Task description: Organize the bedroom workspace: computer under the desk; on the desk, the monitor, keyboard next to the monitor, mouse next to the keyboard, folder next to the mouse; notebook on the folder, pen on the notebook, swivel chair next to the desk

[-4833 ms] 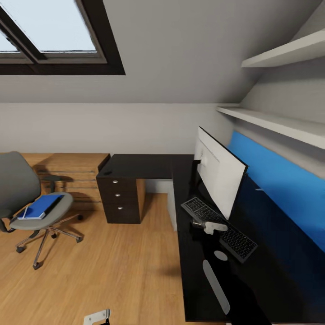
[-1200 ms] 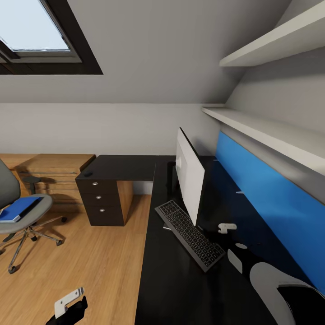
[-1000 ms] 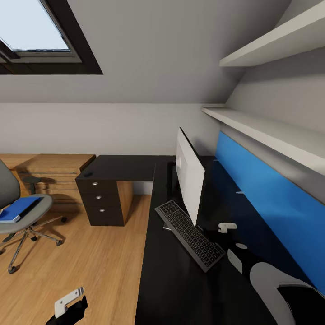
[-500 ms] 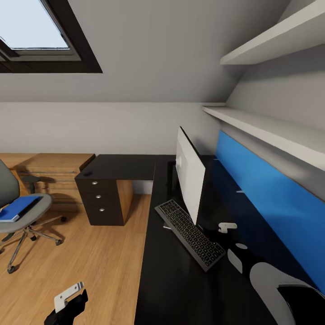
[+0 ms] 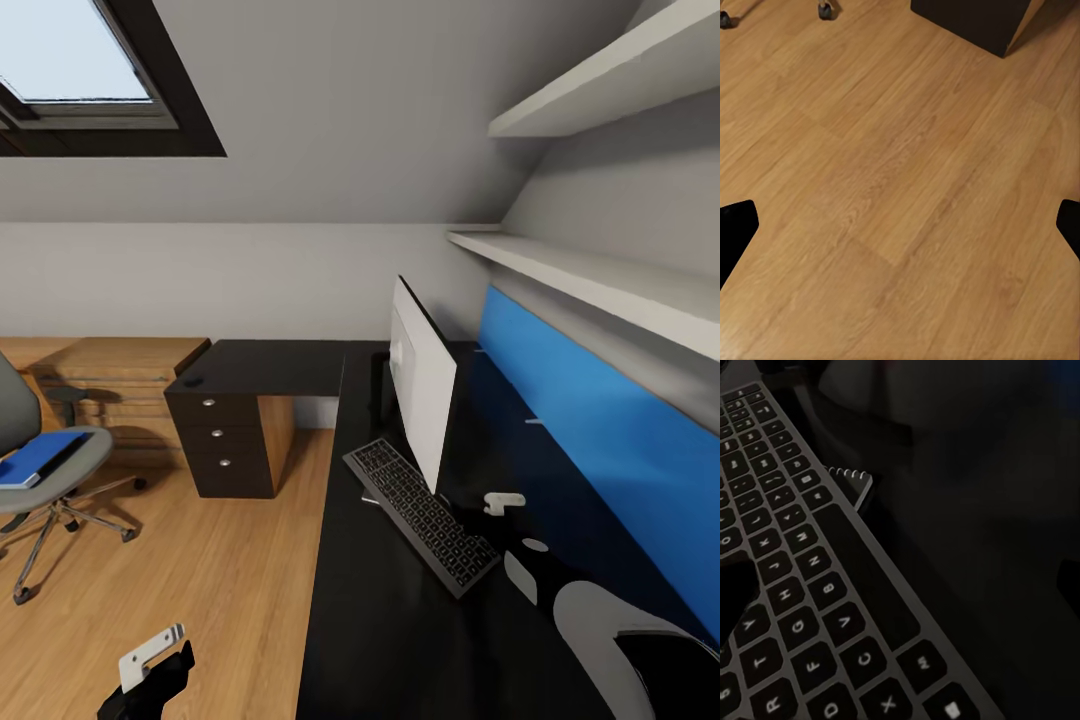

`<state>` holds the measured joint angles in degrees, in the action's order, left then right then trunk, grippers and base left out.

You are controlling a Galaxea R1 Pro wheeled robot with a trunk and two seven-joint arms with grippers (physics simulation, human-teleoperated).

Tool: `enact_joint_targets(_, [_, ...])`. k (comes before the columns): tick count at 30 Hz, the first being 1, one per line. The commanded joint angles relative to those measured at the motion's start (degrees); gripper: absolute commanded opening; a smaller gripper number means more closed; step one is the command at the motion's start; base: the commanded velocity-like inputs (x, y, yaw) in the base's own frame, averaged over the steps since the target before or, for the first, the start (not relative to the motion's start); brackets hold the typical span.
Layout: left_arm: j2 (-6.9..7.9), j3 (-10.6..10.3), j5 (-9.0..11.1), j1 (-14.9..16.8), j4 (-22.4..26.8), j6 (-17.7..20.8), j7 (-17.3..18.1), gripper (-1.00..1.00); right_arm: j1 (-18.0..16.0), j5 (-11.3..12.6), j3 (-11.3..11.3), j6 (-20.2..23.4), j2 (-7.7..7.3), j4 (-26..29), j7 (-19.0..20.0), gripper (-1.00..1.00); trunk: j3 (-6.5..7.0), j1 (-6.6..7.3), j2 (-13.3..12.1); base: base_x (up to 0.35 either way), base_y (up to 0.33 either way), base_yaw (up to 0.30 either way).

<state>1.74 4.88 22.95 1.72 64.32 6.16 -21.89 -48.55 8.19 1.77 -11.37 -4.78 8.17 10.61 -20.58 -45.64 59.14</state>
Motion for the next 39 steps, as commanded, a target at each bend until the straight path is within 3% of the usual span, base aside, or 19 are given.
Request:
enact_joint_targets(1, [0.02, -0.05, 0.33, 0.02, 0.11, 0.27, -0.25, 1.00, -0.06, 0.59, 0.18, -0.19, -0.03, -0.08, 0.30, 1.00, -0.25, -0.23, 0.46, 0.000, 0.000, 0.000])
enact_joint_targets(39, [0.02, 0.04, 0.34, 0.01, 0.11, 0.24, -0.34, 1.00, -0.06, 0.63, 0.17, -0.23, -0.05, -0.10, 0.38, 1.00, -7.08, -8.58, 15.71, 0.000, 0.000, 0.000])
